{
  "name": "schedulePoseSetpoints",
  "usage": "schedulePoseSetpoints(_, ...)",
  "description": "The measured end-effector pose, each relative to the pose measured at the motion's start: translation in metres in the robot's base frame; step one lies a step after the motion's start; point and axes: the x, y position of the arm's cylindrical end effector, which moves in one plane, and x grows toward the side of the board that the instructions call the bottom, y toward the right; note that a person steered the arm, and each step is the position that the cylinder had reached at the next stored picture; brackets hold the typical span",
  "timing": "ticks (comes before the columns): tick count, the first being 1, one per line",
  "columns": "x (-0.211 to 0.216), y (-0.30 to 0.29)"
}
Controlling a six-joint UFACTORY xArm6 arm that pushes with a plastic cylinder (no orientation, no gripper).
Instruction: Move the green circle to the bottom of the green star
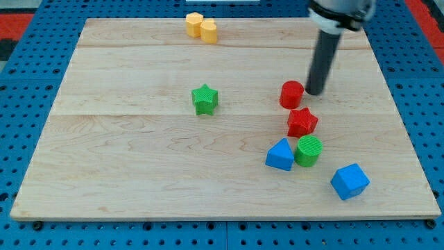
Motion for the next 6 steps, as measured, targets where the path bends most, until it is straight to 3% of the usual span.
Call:
schedulePoseSetpoints(1,0.069,0.008)
schedulePoseSetpoints(2,0.101,-0.044)
schedulePoseSetpoints(3,0.106,-0.084)
schedulePoseSetpoints(5,0.172,-0.087)
schedulePoseSetpoints(6,0.158,-0.092)
